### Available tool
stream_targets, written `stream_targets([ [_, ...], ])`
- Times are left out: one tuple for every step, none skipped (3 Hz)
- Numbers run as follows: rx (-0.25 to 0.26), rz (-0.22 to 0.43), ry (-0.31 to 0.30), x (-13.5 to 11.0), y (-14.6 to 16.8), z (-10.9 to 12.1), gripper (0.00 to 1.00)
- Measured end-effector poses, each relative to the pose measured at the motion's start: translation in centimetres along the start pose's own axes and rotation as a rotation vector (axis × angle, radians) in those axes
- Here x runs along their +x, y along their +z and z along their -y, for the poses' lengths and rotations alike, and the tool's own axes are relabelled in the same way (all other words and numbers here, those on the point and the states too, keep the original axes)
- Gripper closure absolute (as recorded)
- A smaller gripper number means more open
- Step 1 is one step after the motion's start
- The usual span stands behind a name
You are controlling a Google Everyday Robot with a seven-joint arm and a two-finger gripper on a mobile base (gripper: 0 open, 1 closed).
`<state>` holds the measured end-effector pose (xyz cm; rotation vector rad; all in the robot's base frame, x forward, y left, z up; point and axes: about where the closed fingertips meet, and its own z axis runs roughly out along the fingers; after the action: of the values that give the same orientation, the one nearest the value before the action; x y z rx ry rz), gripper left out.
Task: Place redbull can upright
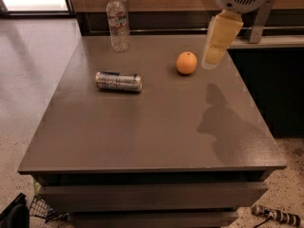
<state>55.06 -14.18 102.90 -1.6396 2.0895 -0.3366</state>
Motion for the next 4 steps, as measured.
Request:
stream_targets([
  [-0.020, 0.039, -0.068, -4.9, 2.4, 1.1, 0.00],
  [-0.093, 0.066, -0.139, -9.2, 5.4, 0.5, 0.00],
  [-0.160, 0.081, -0.171, -12.3, 7.7, 0.0, 0.00],
  [-0.209, 0.097, -0.164, -15.2, 9.6, -0.1, 0.00],
])
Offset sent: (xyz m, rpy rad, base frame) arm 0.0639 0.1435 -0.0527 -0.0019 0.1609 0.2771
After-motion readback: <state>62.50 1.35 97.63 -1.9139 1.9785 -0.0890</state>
